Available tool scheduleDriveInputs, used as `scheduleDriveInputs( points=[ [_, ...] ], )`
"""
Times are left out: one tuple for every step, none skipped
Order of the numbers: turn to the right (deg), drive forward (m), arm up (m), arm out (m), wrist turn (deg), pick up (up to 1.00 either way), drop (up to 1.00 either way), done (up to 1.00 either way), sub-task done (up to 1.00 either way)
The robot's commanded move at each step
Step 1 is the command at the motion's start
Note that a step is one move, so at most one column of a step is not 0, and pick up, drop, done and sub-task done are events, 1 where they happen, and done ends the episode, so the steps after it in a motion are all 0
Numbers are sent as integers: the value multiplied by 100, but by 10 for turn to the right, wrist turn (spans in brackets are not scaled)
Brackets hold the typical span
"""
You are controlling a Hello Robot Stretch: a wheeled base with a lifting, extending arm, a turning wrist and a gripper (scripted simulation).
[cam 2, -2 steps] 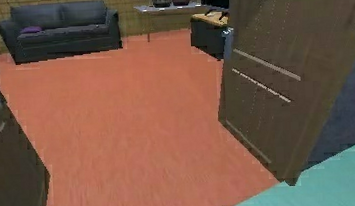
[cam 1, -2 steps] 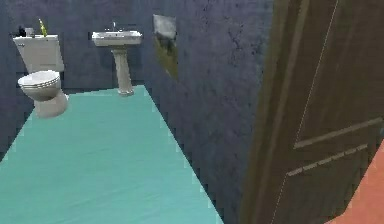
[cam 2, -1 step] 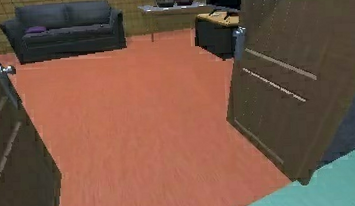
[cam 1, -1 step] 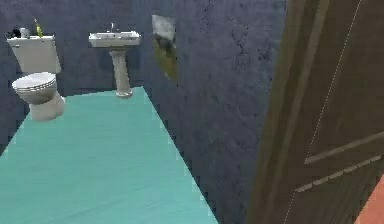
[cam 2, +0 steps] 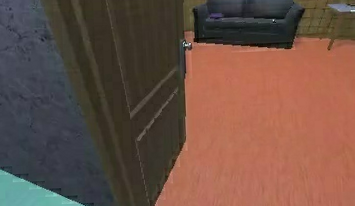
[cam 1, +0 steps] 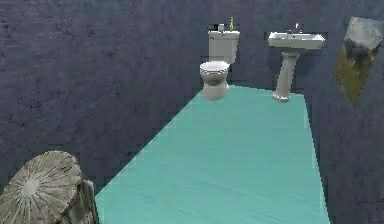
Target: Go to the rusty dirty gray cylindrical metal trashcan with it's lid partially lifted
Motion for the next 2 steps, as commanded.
scheduleDriveInputs(
  points=[
    [-420, 0, 0, 0, 0, 0, 0, 0, 0],
    [0, 0, 0, 0, 0, 0, 0, 100, 0]
  ],
)
